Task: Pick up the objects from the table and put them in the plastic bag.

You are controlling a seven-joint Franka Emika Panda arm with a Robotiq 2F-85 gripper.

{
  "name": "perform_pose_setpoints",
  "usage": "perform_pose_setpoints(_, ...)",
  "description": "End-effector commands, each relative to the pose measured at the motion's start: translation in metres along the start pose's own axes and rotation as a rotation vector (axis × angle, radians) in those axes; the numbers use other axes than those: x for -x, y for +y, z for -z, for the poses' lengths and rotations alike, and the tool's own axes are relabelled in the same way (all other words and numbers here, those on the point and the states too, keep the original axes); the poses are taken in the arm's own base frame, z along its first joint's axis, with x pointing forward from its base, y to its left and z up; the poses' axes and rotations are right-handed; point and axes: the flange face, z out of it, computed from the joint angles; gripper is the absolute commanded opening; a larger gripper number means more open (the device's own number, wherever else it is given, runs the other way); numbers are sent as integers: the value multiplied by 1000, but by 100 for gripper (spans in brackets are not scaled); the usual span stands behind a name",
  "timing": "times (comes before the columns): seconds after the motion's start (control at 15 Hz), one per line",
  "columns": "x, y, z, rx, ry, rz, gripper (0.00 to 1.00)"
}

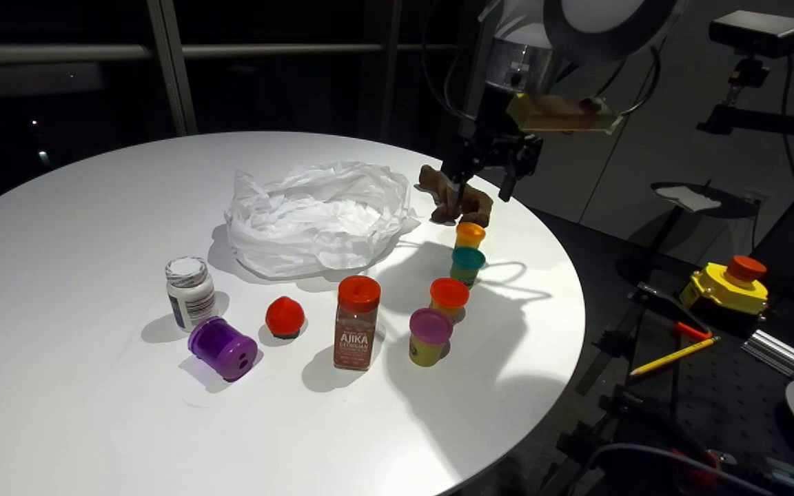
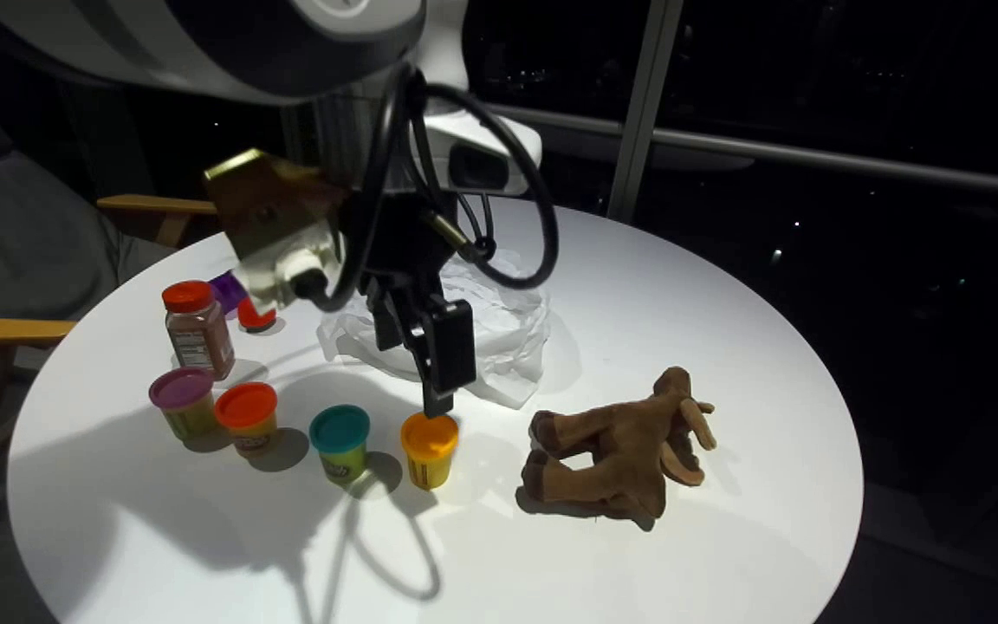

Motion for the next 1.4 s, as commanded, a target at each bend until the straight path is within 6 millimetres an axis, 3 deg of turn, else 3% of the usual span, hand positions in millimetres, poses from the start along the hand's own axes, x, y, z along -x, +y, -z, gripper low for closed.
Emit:
perform_pose_setpoints(0.0,-21,2,-34,30,14,-53,100)
perform_pose_setpoints(0.27,-24,1,-59,45,-62,-48,100)
perform_pose_setpoints(0.6,-21,-5,-65,39,-100,-46,100)
perform_pose_setpoints(0.67,-21,-3,-63,41,-105,-55,75)
perform_pose_setpoints(0.73,-21,-1,-62,44,-107,-66,75)
perform_pose_setpoints(1.13,-28,12,-49,47,-87,-106,28)
perform_pose_setpoints(1.33,-37,7,-12,46,-38,-121,28)
